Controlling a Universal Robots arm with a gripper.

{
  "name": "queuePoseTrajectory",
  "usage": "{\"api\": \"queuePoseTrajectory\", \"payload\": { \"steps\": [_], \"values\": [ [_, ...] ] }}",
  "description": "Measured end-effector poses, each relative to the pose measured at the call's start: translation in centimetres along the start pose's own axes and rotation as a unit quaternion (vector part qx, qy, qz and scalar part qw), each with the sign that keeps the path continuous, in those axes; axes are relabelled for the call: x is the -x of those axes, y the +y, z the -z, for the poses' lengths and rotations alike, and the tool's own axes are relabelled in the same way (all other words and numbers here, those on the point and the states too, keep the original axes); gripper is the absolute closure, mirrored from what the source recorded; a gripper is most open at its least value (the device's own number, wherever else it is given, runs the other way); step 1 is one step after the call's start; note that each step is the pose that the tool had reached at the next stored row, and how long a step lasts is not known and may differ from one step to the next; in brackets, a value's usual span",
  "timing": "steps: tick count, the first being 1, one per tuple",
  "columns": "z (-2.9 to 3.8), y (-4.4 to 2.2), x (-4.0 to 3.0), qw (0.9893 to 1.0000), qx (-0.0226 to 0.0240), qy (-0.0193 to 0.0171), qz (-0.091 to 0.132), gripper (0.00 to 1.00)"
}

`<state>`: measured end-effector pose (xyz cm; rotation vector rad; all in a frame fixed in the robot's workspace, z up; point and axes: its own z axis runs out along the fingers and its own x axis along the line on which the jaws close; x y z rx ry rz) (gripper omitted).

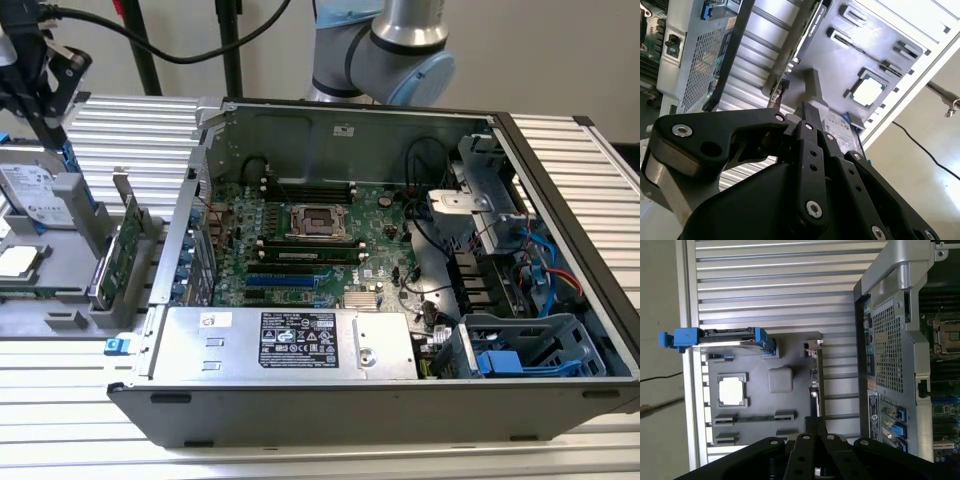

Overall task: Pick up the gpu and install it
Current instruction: 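Reach for the gpu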

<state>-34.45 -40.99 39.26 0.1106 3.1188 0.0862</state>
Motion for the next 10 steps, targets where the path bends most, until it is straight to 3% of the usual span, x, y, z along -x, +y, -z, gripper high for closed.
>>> {"api": "queuePoseTrajectory", "payload": {
  "steps": [10],
  "values": [
    [0.06,-1.16,0.09,1.0,0.0006,0.0,0.0,1.0]
  ]
}}
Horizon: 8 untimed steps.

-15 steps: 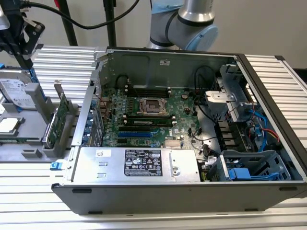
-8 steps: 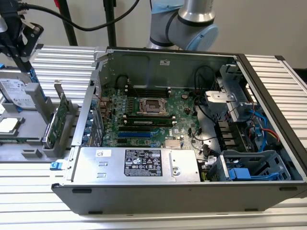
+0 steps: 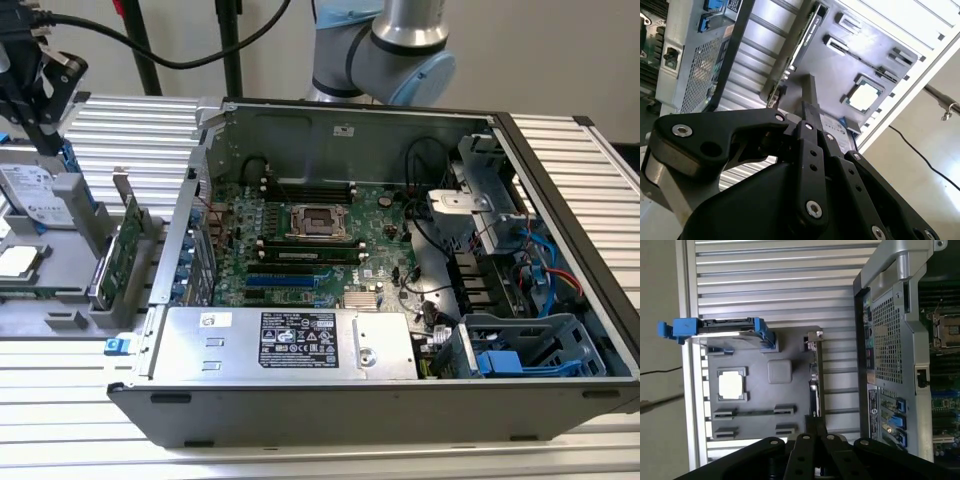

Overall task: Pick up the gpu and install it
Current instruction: 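Reach for the gpu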

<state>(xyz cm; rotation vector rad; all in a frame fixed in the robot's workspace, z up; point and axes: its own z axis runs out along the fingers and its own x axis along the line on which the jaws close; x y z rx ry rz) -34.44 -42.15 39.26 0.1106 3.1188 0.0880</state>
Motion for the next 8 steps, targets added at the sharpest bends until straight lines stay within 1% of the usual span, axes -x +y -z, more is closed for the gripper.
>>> {"api": "queuePoseTrajectory", "payload": {
  "steps": [4,8],
  "values": [
    [0.02,-0.46,0.03,1.0,0.0006,0.0,0.0,1.0],
    [0.04,-0.77,0.05,1.0,0.0009,0.0001,0.0,1.0]
  ]
}}
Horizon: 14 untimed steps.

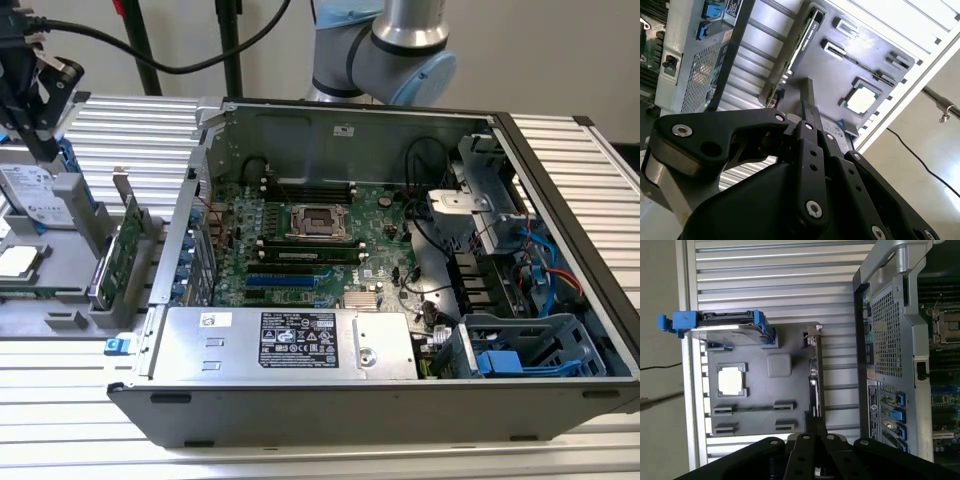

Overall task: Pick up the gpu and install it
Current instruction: 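Reach for the gpu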

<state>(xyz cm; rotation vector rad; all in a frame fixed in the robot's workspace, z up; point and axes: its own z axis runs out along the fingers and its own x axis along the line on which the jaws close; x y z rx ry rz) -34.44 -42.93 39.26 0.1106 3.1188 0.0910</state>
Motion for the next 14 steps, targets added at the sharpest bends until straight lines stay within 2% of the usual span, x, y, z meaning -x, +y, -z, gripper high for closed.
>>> {"api": "queuePoseTrajectory", "payload": {
  "steps": [14],
  "values": [
    [0.07,-1.26,0.09,1.0,0.0009,0.0,0.0,1.0]
  ]
}}
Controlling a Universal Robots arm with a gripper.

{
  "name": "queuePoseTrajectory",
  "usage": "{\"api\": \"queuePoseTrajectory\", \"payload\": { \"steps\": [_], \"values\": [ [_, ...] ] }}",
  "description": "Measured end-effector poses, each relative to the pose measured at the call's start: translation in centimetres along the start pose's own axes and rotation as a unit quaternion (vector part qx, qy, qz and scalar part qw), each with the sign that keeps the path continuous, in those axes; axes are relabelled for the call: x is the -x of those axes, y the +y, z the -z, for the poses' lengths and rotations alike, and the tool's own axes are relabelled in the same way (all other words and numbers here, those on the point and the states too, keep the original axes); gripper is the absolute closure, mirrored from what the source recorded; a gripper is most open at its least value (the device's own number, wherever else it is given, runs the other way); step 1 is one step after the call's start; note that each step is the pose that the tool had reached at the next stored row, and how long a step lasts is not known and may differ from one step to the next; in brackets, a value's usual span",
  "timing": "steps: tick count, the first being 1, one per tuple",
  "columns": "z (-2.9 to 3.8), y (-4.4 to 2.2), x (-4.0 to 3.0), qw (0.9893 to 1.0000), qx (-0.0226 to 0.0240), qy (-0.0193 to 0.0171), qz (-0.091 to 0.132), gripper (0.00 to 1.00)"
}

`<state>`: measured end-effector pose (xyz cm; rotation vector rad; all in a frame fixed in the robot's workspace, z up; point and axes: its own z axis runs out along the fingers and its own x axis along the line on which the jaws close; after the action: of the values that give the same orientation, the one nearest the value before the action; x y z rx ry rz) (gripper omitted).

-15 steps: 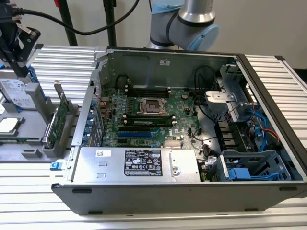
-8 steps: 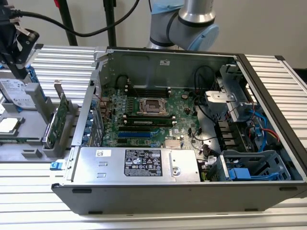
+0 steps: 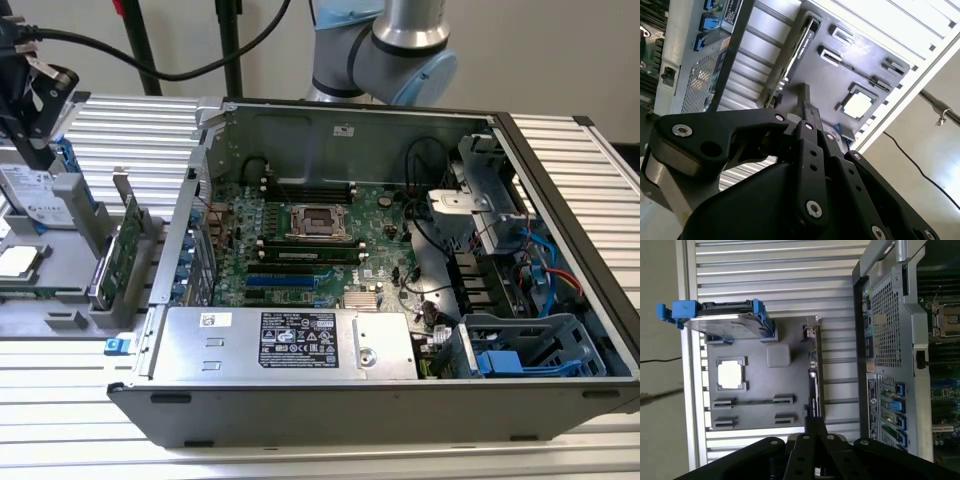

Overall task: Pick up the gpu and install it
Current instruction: 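Reach for the gpu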

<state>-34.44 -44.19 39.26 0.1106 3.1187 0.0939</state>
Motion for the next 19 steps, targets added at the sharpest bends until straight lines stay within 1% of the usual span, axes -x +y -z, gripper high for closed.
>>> {"api": "queuePoseTrajectory", "payload": {
  "steps": [4,10,19],
  "values": [
    [0.02,-0.25,0.01,1.0,0.0001,0.0,0.0,1.0],
    [0.02,-0.31,0.02,1.0,0.0002,0.0002,0.003,1.0],
    [0.03,-0.37,0.05,0.9997,0.0006,0.0016,0.026,1.0]
  ]
}}
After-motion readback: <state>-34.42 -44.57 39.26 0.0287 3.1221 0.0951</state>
